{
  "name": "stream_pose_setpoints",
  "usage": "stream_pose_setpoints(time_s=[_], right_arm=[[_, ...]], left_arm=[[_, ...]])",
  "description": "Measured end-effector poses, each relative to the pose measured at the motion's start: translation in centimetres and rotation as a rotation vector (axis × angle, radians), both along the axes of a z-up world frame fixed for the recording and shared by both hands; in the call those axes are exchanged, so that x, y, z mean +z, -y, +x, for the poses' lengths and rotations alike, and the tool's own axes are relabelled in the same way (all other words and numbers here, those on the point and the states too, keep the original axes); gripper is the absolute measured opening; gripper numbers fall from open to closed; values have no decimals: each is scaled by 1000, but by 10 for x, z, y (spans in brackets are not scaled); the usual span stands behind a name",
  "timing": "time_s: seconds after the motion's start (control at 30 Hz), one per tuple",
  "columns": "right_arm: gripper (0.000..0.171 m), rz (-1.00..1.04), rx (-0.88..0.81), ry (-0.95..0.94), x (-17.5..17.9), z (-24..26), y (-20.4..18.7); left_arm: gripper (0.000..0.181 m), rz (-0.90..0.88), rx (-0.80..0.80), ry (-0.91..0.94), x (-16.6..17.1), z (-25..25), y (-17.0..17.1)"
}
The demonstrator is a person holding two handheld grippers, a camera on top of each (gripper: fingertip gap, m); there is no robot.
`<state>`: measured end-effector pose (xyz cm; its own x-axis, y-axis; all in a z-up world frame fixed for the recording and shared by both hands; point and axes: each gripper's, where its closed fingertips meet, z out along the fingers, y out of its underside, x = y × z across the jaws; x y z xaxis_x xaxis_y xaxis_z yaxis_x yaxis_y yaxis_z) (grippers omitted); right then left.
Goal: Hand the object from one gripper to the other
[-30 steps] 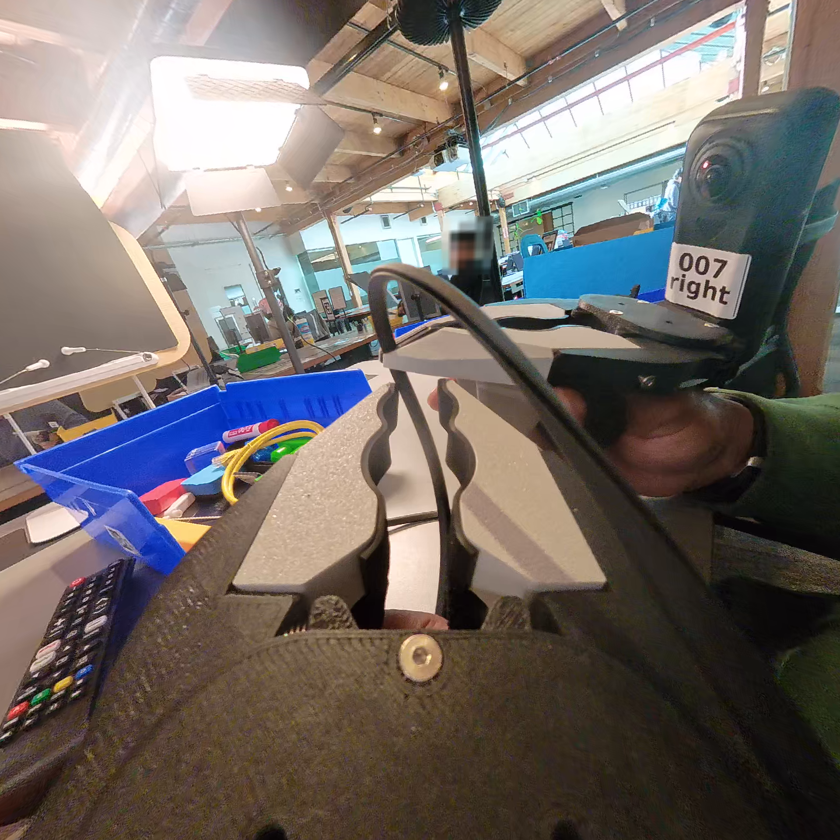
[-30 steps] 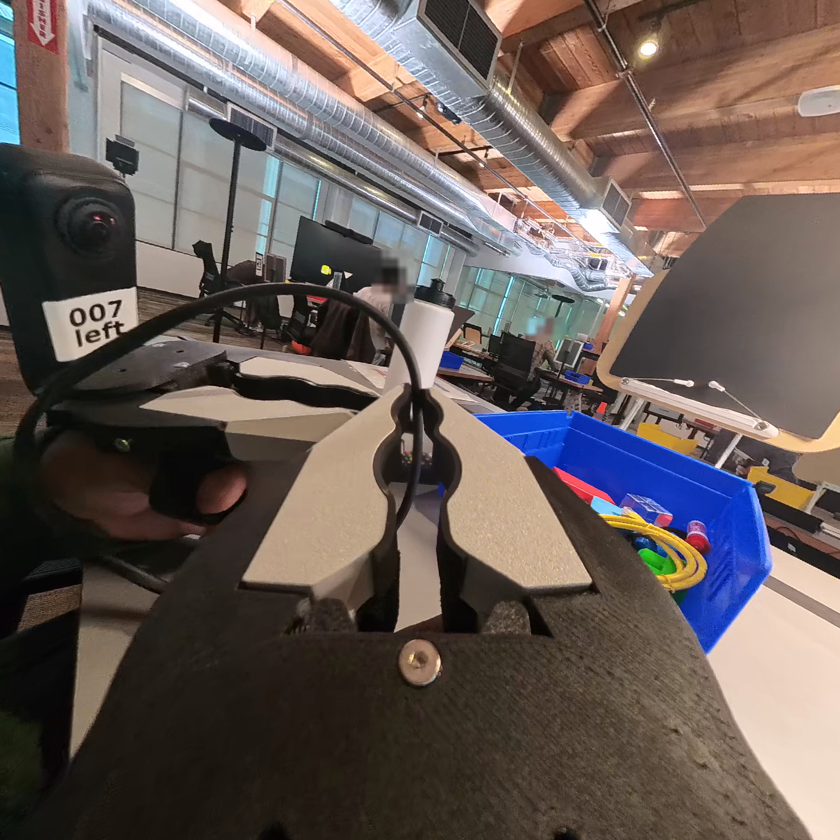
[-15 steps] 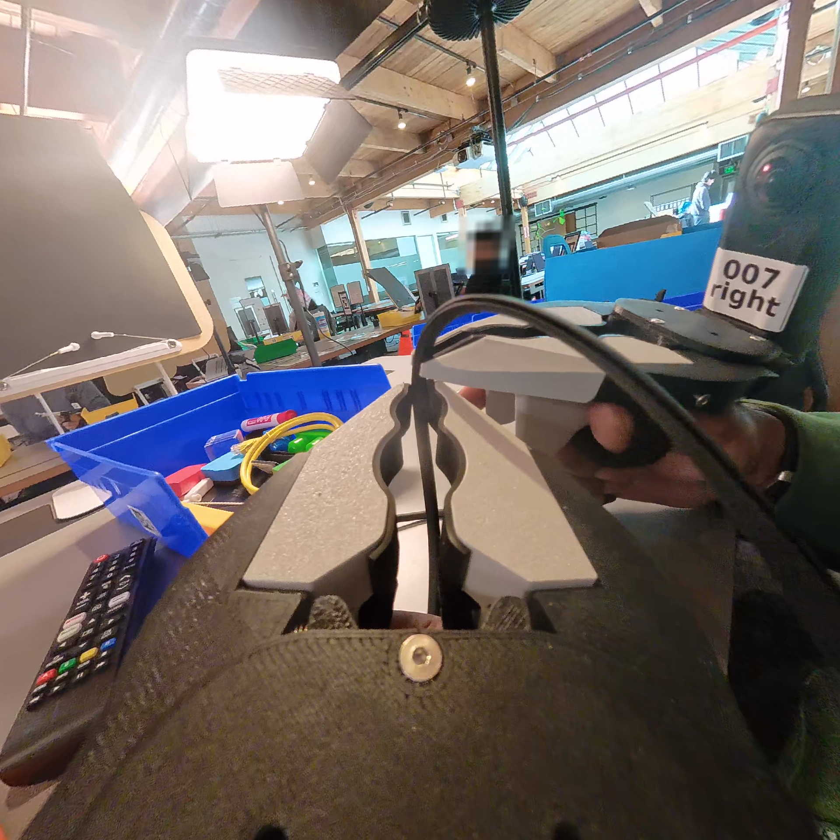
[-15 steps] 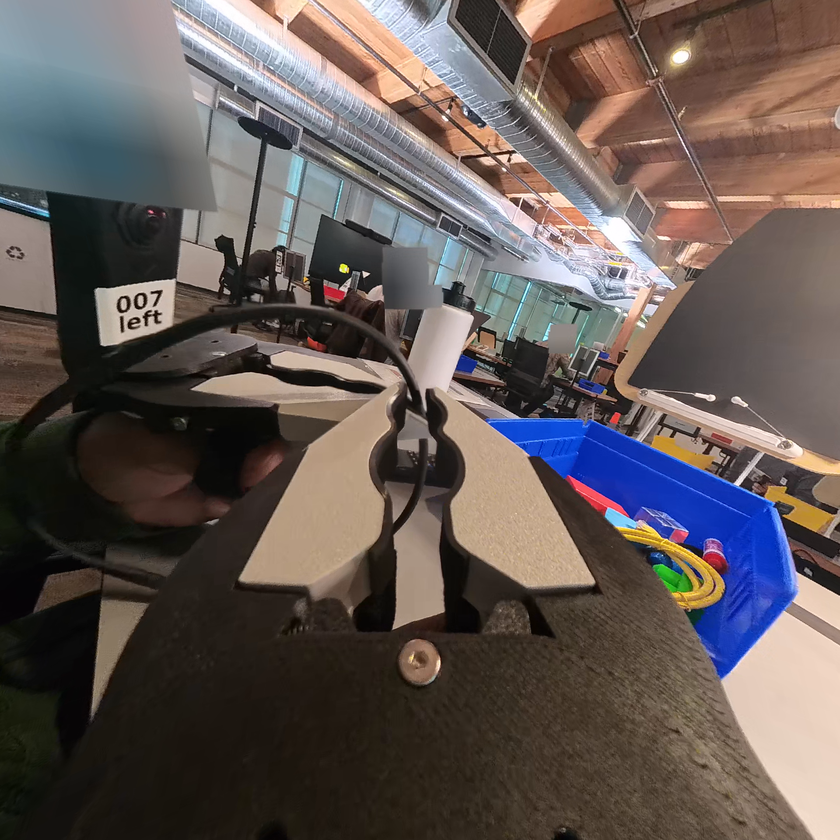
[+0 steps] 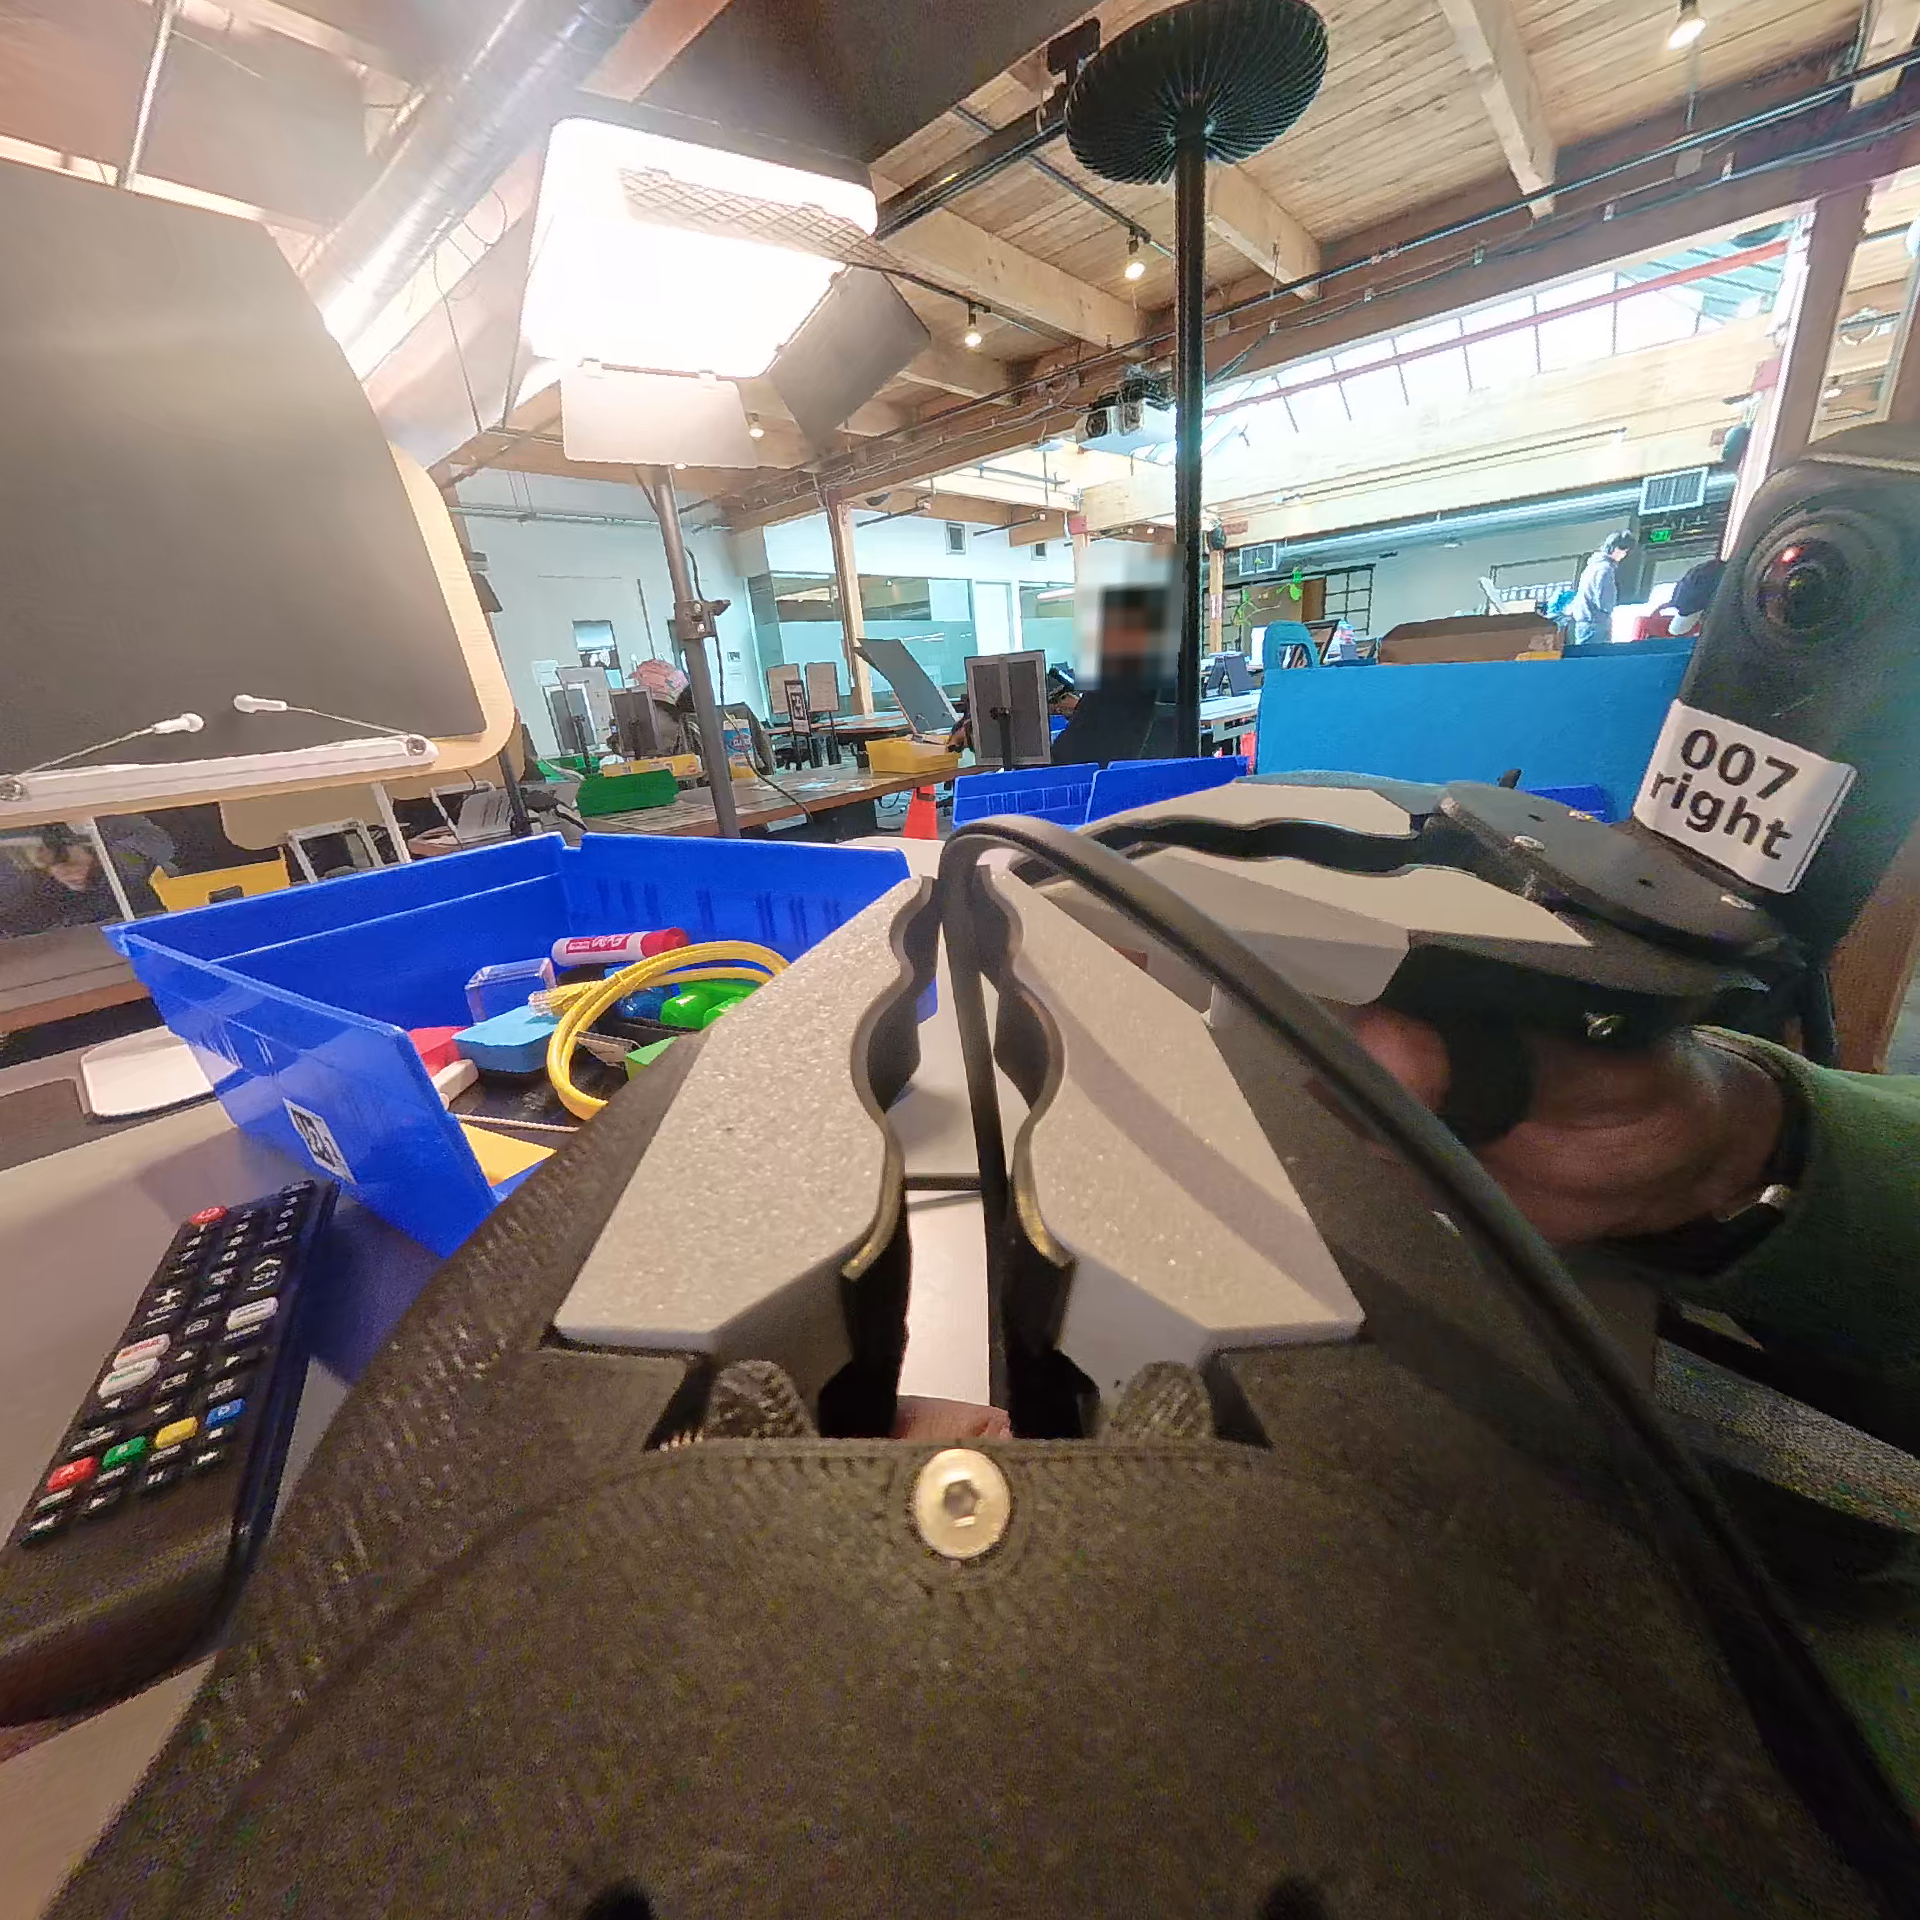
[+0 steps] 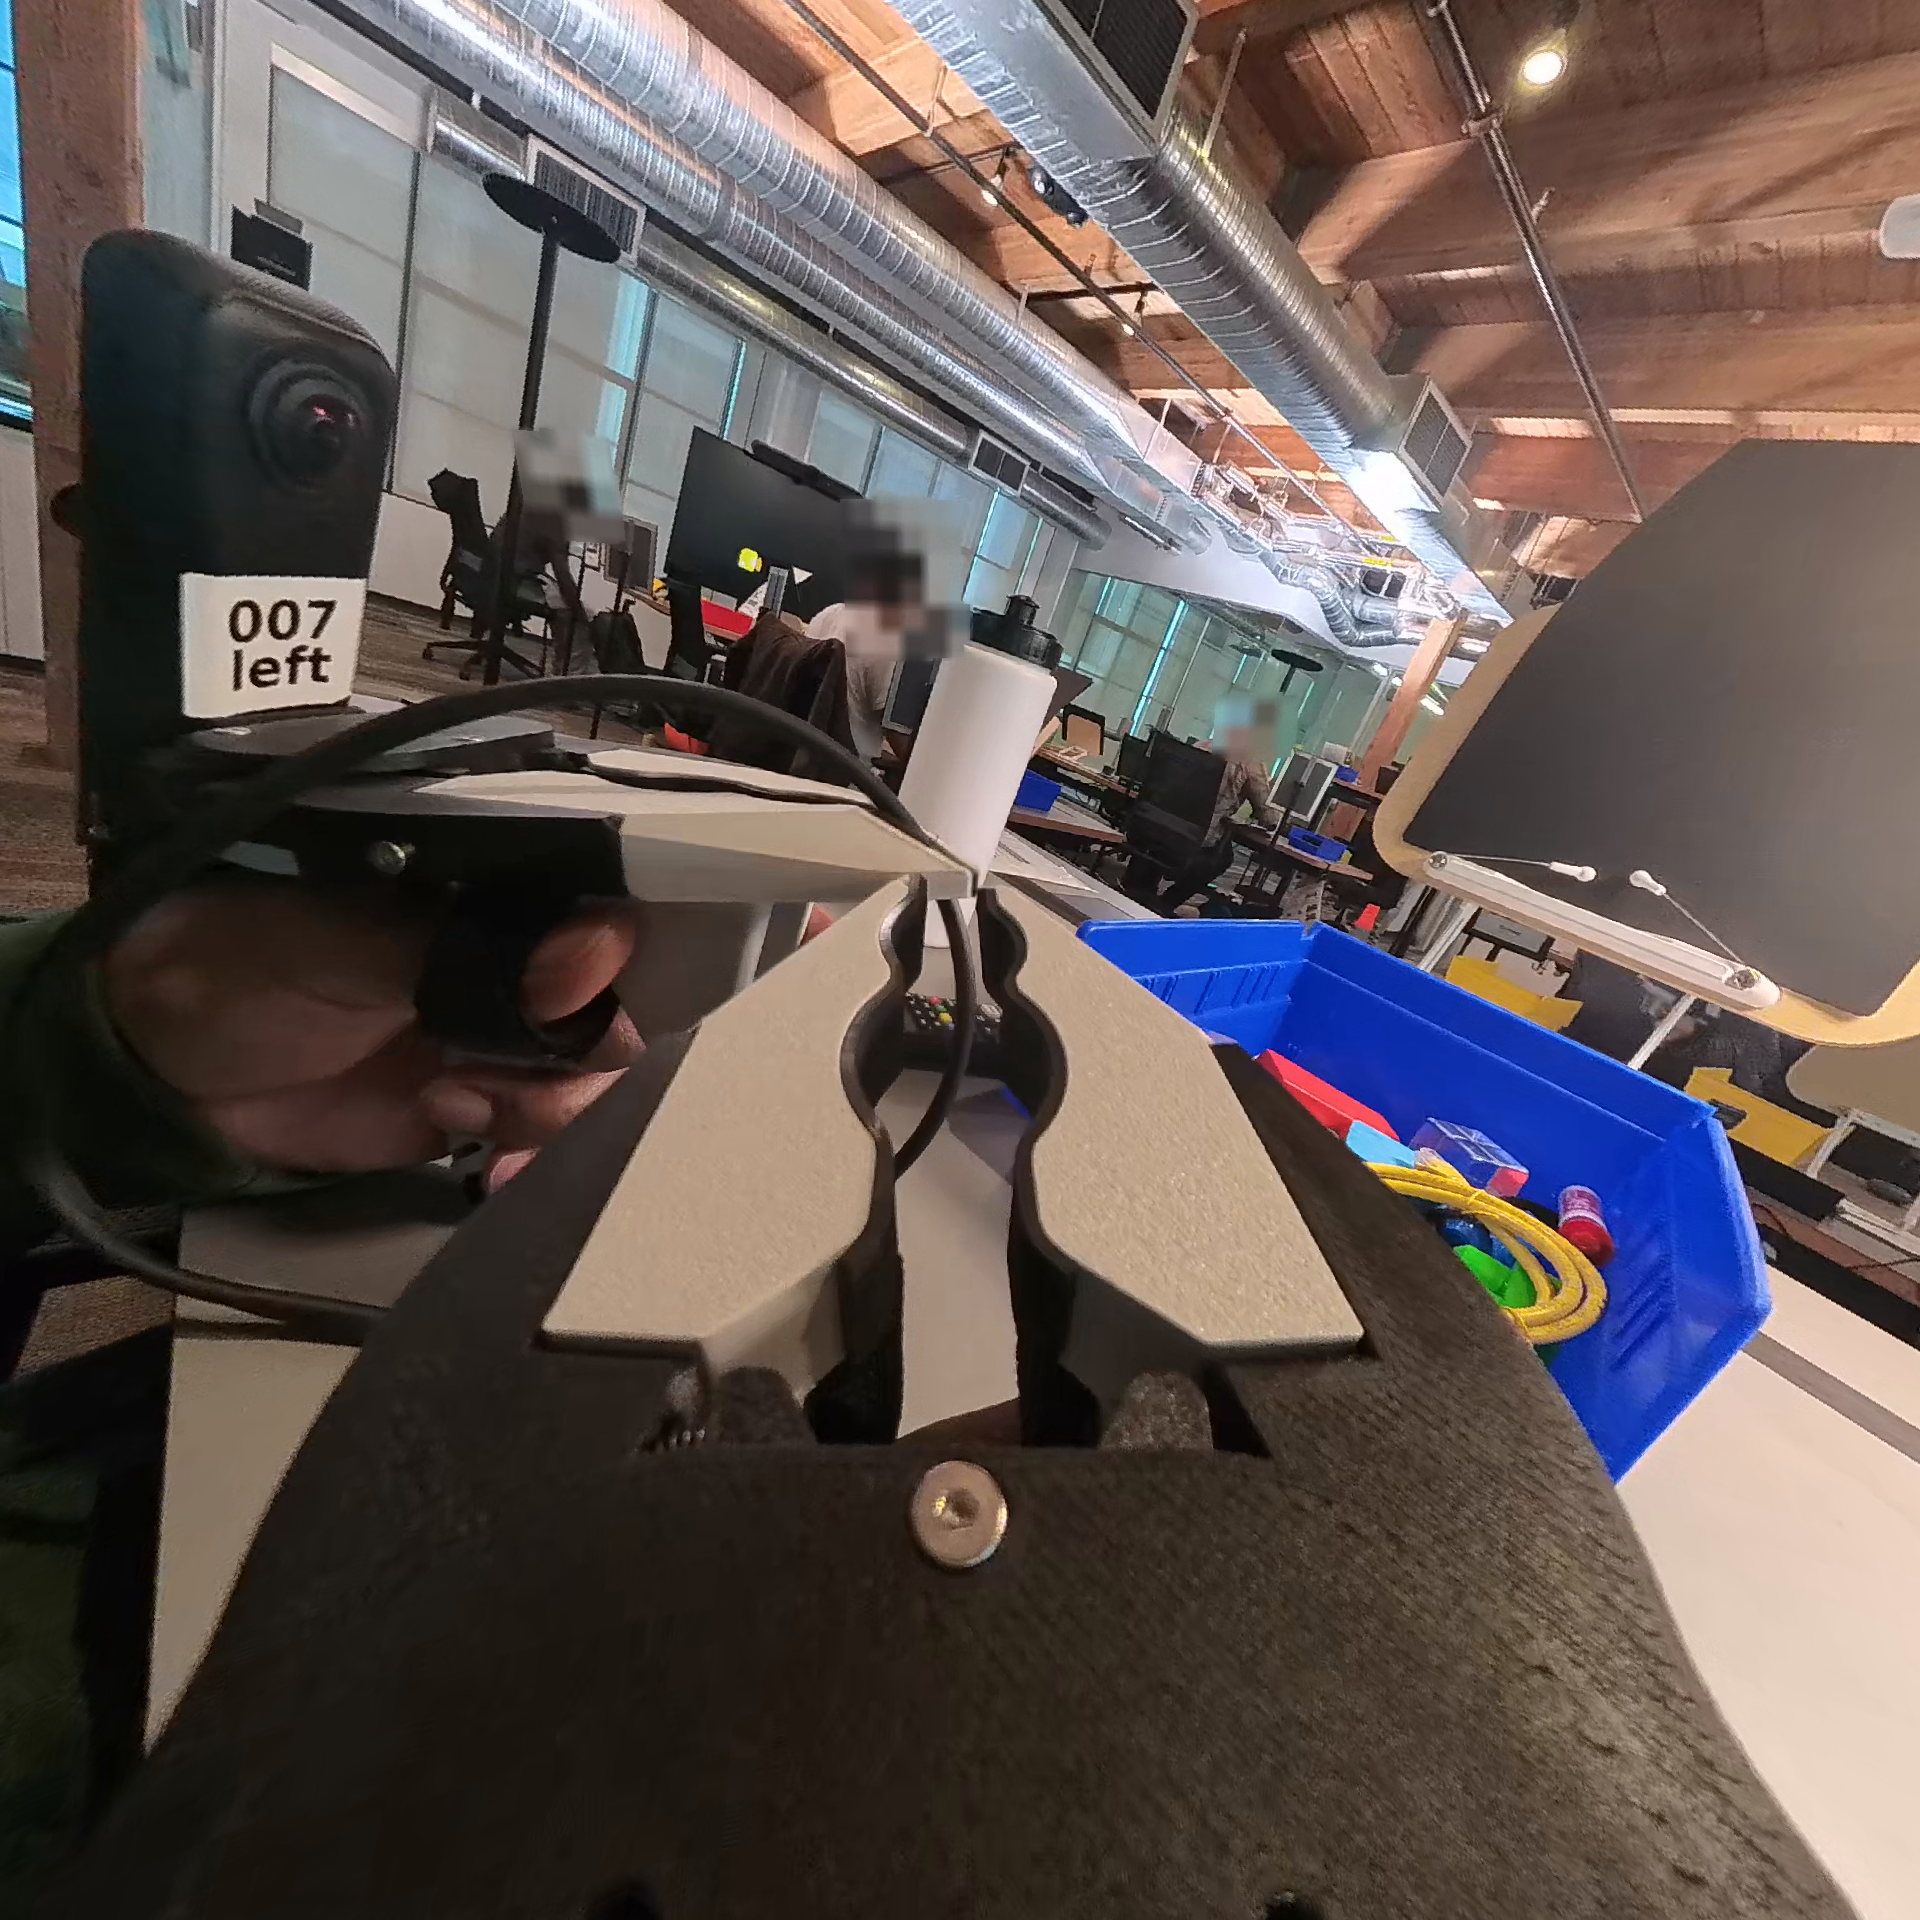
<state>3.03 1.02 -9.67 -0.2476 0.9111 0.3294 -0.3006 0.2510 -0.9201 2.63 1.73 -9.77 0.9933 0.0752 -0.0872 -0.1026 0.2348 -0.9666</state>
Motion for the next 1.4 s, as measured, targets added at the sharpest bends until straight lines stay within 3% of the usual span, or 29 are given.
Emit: stream_pose_setpoints(time_s=[0.63, 0.93, 1.4], right_arm=[[5, 103, -74, 11, -8, -6, -2], [4, -6, -102, -15, 3, -4, -18], [5, -36, 36, -62, 12, 8, 1]], left_arm=[[6, 7, -24, -26, 1, 8, -1], [11, 6, 4, -35, 0, 5, -2], [11, -49, 29, -165, -8, 15, -7]])
